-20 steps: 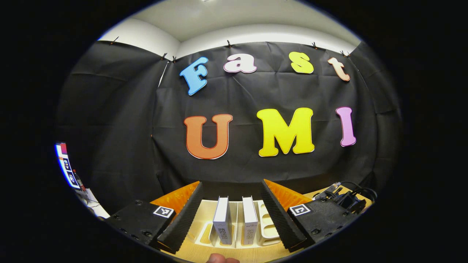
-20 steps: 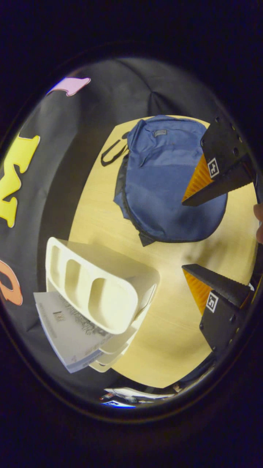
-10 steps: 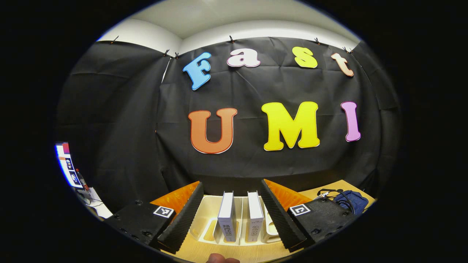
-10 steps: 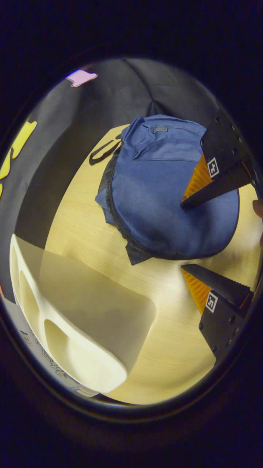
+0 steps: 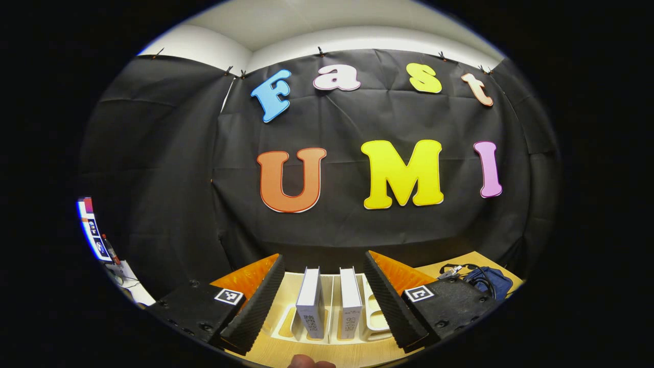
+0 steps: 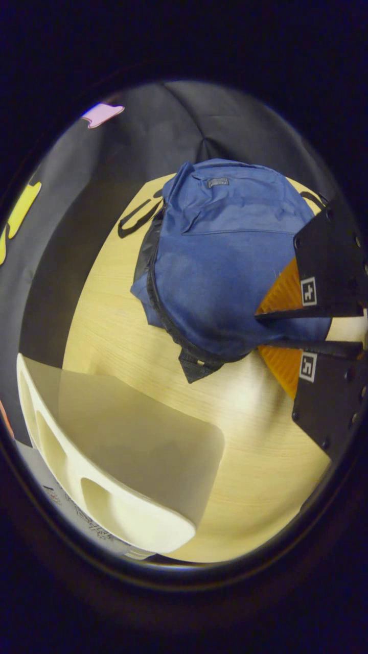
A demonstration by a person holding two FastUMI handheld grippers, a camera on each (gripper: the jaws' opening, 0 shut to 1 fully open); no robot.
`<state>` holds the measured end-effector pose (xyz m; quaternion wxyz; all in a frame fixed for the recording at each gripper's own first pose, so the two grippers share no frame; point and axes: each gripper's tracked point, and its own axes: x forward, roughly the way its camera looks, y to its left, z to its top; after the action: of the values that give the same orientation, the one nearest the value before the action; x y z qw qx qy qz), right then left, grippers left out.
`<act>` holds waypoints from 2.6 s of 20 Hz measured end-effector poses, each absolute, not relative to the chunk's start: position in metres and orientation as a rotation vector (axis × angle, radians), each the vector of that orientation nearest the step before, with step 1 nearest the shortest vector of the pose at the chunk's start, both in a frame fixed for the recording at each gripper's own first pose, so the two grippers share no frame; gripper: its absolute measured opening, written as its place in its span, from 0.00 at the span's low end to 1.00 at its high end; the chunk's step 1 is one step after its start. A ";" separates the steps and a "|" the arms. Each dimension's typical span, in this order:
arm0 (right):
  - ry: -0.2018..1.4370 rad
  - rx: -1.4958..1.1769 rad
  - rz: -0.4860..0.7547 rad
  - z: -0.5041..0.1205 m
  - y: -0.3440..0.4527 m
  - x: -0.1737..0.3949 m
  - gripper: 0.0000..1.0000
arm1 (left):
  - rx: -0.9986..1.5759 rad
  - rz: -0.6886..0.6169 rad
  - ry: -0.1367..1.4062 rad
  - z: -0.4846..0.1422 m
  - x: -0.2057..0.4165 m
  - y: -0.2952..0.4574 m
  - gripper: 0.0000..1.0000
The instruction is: Open the schoolbag, grab two books from the bookshelf and put them into the schoolbag.
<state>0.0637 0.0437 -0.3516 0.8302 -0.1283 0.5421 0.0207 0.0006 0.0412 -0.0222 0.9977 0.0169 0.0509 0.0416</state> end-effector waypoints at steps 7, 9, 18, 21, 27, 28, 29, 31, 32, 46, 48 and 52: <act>1.121 -0.178 0.115 -0.316 0.032 0.058 0.00 | -0.004 0.037 0.192 -0.044 0.011 0.034 0.98; 1.086 -0.151 0.121 -0.297 0.026 0.059 0.00 | -0.005 0.002 0.235 -0.049 0.017 0.028 0.99; 0.960 -0.085 0.105 -0.215 -0.035 0.058 0.00 | -0.036 -0.152 0.506 -0.080 0.058 0.008 0.99; 0.938 -0.062 0.093 -0.196 -0.061 0.062 0.03 | -0.072 -0.213 0.638 -0.100 0.070 -0.002 0.99; 0.903 -0.028 0.061 -0.166 -0.109 0.072 0.00 | -0.053 -0.269 0.899 -0.134 0.097 -0.008 0.96; 0.902 -0.032 0.059 -0.166 -0.116 0.072 0.00 | -0.029 -0.263 0.940 -0.141 0.103 -0.005 0.96; 0.904 -0.029 0.056 -0.165 -0.121 0.074 0.00 | -0.016 -0.255 0.983 -0.151 0.108 -0.002 0.96; 0.909 -0.001 0.060 -0.165 -0.125 0.074 0.00 | -0.003 -0.240 1.086 -0.170 0.112 0.002 0.96; 0.907 0.002 0.060 -0.164 -0.130 0.075 0.00 | -0.004 -0.244 1.138 -0.177 0.112 0.001 0.96; 0.900 0.009 0.069 -0.164 -0.150 0.079 0.00 | -0.011 -0.152 1.486 -0.226 0.106 0.003 0.68; 0.898 0.005 0.077 -0.164 -0.149 0.078 0.00 | 0.000 -0.121 1.515 -0.226 0.103 0.006 0.62; 0.897 0.006 0.098 -0.165 -0.144 0.077 0.00 | 0.007 -0.075 1.572 -0.223 0.095 0.010 0.46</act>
<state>0.0773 -0.1444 -0.1653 0.9000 0.0031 0.4332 0.0476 0.0954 0.0102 -0.2232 0.7059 0.0032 0.7075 -0.0336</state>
